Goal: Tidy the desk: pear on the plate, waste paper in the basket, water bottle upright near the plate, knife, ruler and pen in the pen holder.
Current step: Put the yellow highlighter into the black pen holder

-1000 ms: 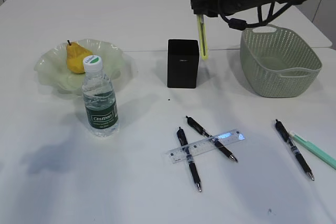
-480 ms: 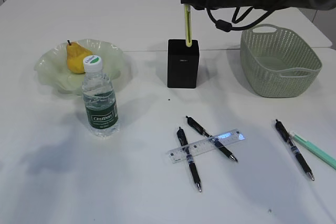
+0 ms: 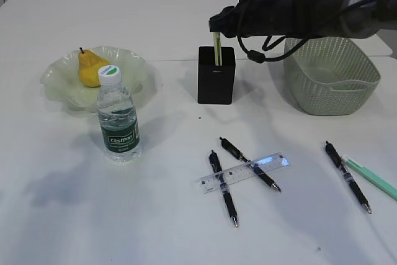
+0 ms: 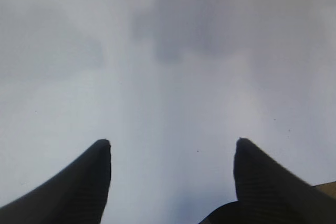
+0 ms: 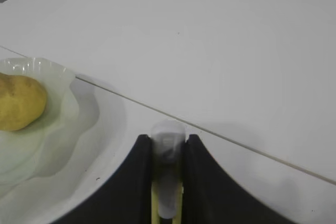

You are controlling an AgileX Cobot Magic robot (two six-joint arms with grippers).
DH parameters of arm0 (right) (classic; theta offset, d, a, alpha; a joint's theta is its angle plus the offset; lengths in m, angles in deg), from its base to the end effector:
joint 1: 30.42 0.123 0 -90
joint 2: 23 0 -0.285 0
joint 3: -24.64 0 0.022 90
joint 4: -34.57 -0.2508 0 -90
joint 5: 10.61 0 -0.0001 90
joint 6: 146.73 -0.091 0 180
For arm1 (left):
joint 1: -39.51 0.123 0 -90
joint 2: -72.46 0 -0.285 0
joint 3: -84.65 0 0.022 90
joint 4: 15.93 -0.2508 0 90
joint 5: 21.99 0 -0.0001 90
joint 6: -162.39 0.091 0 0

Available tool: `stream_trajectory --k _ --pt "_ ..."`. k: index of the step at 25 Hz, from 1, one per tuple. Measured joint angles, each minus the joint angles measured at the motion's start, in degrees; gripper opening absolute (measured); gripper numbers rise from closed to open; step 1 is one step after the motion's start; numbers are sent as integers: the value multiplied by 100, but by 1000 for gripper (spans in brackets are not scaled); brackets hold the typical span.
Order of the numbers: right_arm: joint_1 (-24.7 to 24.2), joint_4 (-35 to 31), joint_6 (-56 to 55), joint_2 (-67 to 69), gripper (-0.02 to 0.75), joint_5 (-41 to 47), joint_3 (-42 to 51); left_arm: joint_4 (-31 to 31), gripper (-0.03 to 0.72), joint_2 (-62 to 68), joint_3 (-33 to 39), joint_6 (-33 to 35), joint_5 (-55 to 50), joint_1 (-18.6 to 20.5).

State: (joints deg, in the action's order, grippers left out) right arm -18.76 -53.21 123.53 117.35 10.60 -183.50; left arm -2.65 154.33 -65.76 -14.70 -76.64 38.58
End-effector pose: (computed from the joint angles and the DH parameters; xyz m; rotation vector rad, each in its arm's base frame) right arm 0.5202 0.1410 0.1972 -0.4842 1.9136 0.4672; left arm 0.2233 -0.0207 0.2473 -0.0640 2.8820 -0.2908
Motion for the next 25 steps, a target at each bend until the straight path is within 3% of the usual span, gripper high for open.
stream_trajectory --k 8,16,25 --pt "0 -9 4 91 148 26 0 0 517 0 0 0 0 0" --pt "0 -24 4 104 309 26 0 0 517 0 0 0 0 0" --pt "0 194 -682 -166 326 47 0 -7 517 0 0 0 0 0"
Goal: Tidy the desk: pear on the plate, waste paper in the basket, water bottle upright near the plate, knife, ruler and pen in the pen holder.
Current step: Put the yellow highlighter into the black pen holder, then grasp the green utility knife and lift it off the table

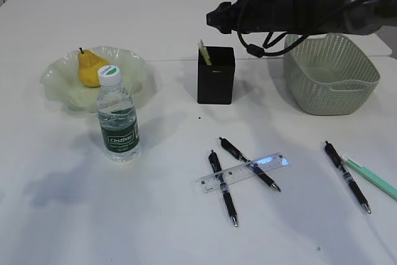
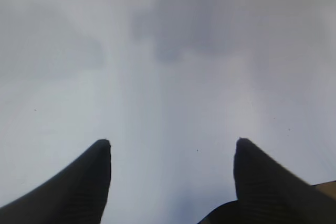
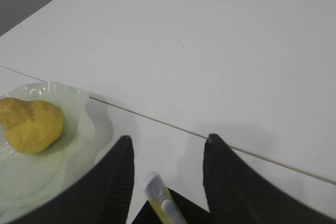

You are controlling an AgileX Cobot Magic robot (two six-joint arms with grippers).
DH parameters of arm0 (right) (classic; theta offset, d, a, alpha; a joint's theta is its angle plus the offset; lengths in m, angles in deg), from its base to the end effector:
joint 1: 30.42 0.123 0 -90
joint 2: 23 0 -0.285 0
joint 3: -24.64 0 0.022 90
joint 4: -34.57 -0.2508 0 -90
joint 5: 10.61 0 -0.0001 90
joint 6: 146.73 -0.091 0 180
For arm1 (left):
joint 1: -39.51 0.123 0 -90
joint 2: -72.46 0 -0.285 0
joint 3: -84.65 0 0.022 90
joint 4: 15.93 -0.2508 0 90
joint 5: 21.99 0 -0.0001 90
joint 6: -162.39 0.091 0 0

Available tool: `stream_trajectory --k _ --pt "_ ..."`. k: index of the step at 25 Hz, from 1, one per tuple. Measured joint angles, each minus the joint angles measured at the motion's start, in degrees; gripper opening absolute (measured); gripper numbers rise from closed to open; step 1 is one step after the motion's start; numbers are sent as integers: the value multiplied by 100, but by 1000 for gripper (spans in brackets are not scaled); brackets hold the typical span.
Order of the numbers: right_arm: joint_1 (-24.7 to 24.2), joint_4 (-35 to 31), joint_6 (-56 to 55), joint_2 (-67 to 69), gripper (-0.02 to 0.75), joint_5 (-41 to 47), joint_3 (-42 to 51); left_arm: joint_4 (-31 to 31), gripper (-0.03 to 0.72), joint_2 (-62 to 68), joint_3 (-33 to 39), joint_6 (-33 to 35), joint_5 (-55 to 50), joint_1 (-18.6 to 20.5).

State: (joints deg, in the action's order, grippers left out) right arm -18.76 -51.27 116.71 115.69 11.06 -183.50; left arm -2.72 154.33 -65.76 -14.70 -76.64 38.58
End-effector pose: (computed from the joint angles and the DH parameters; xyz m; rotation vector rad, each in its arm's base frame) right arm 0.5171 0.1410 0.2117 -0.4120 1.9226 0.5263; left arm 0.2233 -0.0206 0.2473 -0.0632 2.8821 -0.2892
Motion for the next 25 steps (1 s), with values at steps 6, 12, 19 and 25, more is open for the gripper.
stream_trajectory --k 6,12,19,25 --pt "0 1909 -2009 -361 326 472 -3 0 517 0 0 0 -40 0" --pt "0 4901 -4936 -887 326 1692 -3 0 517 0 0 0 -65 0" --pt "9 7083 -6907 -1992 326 2946 -3 -26 517 0 0 0 -178 0" --pt "9 7718 -7266 -2536 326 4060 -13 -37 517 0 0 0 -191 0"
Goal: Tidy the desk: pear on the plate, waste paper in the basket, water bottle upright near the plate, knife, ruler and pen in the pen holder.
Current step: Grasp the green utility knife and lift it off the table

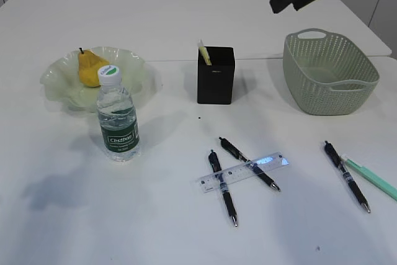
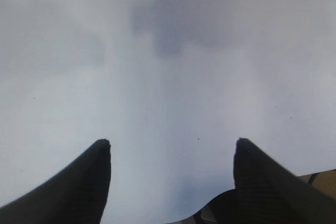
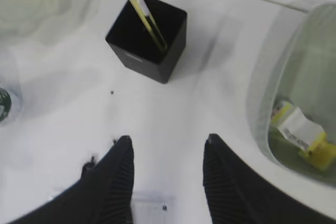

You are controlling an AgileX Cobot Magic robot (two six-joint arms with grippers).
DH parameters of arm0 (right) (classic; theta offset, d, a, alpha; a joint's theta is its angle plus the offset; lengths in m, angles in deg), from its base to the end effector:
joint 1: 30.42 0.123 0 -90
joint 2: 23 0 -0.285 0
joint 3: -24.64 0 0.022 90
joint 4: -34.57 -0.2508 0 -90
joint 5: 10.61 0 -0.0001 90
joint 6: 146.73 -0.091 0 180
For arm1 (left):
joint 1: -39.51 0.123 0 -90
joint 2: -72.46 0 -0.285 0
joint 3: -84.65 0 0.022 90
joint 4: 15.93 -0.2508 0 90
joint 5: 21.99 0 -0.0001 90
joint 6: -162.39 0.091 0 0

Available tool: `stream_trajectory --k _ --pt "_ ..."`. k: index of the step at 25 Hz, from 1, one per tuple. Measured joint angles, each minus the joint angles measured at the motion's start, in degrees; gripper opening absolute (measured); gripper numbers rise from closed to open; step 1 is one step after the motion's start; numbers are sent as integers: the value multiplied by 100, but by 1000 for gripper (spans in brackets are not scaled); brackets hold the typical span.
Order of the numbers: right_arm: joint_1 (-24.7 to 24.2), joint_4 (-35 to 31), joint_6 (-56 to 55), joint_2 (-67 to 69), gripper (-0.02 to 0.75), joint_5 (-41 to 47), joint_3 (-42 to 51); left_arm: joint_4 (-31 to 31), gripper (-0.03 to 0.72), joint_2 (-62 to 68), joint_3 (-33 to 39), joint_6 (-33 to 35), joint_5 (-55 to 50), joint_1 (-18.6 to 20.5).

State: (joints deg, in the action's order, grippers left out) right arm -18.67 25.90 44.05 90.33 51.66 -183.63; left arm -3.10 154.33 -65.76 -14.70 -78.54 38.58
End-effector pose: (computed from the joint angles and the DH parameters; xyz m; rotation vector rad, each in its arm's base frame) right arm 0.3987 0.0953 0.3525 -0.4620 2.5243 0.2051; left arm 0.2204 -0.0205 0.2466 -0.0541 2.9157 -0.2868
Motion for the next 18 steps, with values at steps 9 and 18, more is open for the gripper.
stream_trajectory --k 9,18 --pt "0 1042 -277 -674 326 275 921 0 517 0 0 0 0 0" --pt "-290 1237 -217 -818 327 -58 2310 0 517 0 0 0 0 0"
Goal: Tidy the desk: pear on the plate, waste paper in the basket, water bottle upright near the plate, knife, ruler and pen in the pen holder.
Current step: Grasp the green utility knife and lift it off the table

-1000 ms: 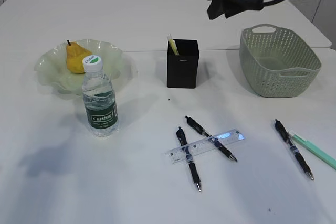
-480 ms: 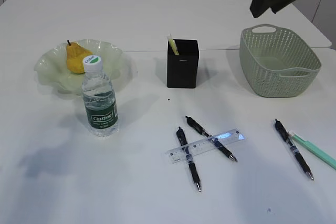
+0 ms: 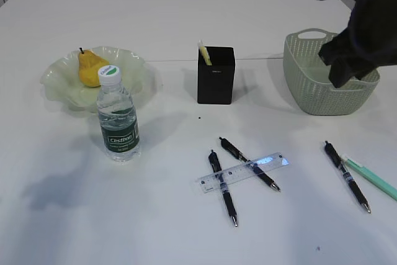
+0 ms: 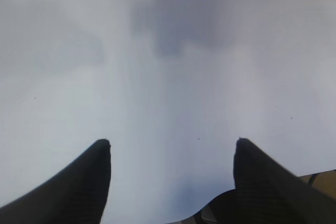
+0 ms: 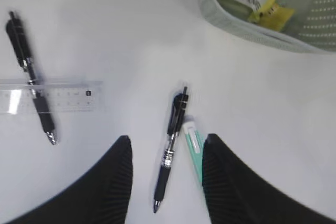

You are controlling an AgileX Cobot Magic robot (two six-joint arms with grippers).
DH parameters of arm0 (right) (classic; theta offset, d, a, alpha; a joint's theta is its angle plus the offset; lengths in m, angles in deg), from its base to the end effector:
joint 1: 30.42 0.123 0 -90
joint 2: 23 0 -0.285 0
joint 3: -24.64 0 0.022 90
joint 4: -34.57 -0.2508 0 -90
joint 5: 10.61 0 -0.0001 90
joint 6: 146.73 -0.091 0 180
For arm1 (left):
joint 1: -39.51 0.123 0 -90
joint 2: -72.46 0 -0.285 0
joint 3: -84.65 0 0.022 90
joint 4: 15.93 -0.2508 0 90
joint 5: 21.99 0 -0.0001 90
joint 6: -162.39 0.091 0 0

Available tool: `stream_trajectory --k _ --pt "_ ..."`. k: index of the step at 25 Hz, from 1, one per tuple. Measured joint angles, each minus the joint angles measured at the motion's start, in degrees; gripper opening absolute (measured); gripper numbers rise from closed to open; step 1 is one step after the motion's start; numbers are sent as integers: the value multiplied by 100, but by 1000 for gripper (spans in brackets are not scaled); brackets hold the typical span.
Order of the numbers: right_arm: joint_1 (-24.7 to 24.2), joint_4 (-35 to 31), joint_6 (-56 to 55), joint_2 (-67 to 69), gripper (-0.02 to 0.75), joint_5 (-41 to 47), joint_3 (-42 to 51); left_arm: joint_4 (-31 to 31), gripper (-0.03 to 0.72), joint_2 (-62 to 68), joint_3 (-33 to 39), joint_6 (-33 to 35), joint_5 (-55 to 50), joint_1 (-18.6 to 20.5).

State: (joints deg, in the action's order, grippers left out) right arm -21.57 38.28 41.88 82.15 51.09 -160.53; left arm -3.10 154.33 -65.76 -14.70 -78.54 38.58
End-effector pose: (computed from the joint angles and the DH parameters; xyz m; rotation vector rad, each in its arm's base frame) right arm 0.3504 0.0493 0.2900 -0.4581 2.7831 -0.0865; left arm 0.2204 -0.0205 0.2466 -0.0541 2.9157 -0.2868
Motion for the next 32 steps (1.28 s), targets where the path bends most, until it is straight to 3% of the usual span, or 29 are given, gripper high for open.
stream_trajectory --k 5,19,25,32 --pt "-358 28 355 0 326 -171 367 0 517 0 0 0 0 0" --pt "-496 269 1561 580 323 -396 907 -59 510 0 0 0 10 0" --pt "-918 -59 1904 739 323 -507 907 -108 510 0 0 0 18 0" --pt "-955 -166 2587 767 323 -677 1126 -112 510 0 0 0 100 0"
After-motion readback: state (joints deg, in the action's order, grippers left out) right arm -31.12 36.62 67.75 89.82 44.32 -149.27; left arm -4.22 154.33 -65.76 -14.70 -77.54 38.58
